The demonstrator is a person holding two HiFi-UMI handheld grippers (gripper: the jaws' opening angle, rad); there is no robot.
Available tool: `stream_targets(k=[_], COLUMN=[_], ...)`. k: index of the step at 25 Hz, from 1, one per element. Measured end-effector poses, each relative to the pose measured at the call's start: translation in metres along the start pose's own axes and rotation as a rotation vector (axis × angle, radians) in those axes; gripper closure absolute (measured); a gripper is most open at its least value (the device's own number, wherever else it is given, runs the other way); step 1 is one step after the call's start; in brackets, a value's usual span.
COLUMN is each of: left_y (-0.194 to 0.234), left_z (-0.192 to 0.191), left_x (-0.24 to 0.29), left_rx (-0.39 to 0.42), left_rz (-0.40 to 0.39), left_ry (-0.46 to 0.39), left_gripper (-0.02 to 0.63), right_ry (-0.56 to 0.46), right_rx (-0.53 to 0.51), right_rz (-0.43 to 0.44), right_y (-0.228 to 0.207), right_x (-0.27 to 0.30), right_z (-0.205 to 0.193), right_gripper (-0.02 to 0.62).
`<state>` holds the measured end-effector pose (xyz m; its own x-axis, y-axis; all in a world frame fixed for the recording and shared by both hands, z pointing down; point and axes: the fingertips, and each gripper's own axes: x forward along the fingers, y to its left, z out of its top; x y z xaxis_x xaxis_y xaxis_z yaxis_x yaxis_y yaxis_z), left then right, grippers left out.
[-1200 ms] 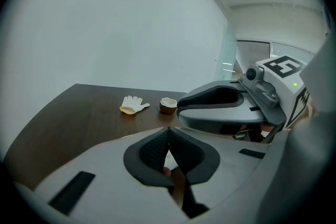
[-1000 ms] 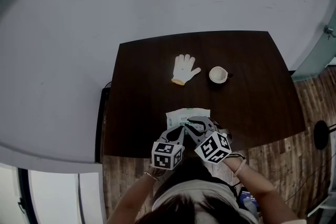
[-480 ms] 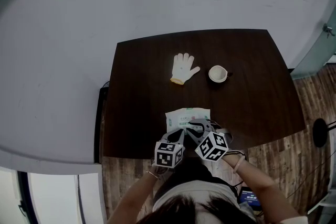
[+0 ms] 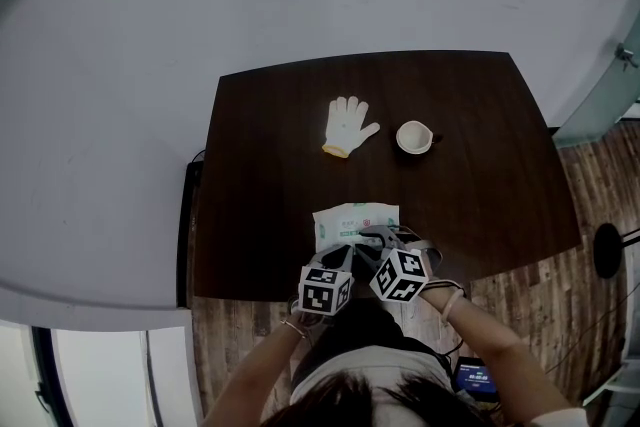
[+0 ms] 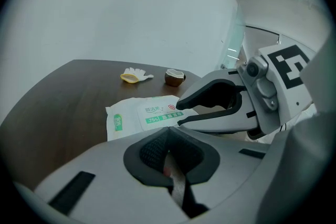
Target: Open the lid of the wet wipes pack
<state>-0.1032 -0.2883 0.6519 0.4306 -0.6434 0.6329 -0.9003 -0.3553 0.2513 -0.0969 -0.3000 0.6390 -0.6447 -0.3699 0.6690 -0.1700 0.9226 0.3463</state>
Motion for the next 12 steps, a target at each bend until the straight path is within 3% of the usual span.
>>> stream_targets(k=[12], left_y=[0.003], left_z=[-0.006], left_x=[0.01], left_rx=[-0.012], left_rz=[-0.003], left_ry=[0.026], left_gripper=[0.592], right_ry=[0.05], right_rx=[-0.076], right_rz=[0.033], right_y=[0.001], right_x=[0.014], right_z=[-0.01], right_gripper=[0.476])
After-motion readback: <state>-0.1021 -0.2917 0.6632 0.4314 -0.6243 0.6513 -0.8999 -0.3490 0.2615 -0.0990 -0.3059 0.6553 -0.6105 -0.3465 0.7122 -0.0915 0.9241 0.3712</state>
